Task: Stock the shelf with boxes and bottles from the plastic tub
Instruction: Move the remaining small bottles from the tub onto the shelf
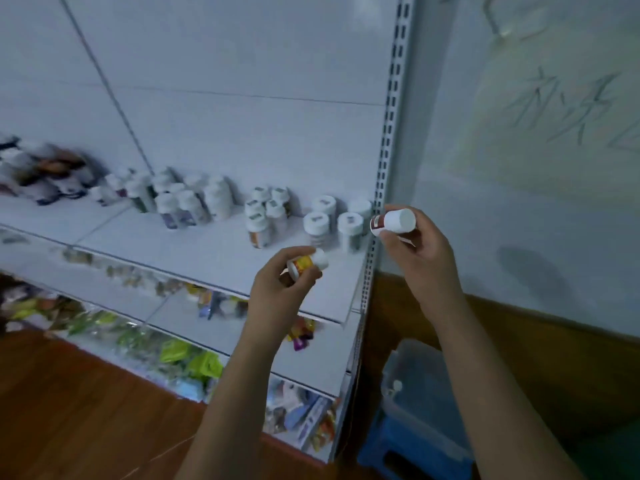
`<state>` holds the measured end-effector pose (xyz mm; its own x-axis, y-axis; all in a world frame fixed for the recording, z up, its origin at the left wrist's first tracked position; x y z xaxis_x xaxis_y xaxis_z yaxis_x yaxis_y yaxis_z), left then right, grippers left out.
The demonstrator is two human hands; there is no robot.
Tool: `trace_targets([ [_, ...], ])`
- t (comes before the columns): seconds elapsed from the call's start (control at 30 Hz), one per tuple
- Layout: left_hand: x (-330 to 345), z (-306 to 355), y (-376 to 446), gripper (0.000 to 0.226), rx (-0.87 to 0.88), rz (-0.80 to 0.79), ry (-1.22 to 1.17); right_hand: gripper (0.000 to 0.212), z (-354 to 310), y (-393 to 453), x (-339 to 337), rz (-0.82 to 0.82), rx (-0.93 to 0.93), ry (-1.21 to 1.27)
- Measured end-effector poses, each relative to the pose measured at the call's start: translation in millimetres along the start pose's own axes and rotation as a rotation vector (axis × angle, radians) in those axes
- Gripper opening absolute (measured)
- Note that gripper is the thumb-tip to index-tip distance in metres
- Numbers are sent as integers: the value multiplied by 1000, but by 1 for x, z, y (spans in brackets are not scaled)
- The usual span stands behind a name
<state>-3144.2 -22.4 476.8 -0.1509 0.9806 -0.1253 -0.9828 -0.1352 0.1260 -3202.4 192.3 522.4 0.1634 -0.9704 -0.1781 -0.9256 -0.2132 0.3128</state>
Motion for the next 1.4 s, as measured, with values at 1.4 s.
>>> trace_targets([
  [1.4,-727,-82,-124,28,-229,1007,177,18,-114,111,844,-898,-89,246],
])
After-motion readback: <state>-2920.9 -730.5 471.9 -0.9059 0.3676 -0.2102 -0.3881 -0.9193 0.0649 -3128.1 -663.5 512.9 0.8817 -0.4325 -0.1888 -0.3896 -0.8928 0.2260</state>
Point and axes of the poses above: each hand's wrist, its own y-axis towards the middle knuckle, its own x-axis out of the palm, z = x × y, the point moved 7 cm from there along y, towards the middle knuckle, and after that the axes turned 9 degrees about -z, right-handed, at the moved point
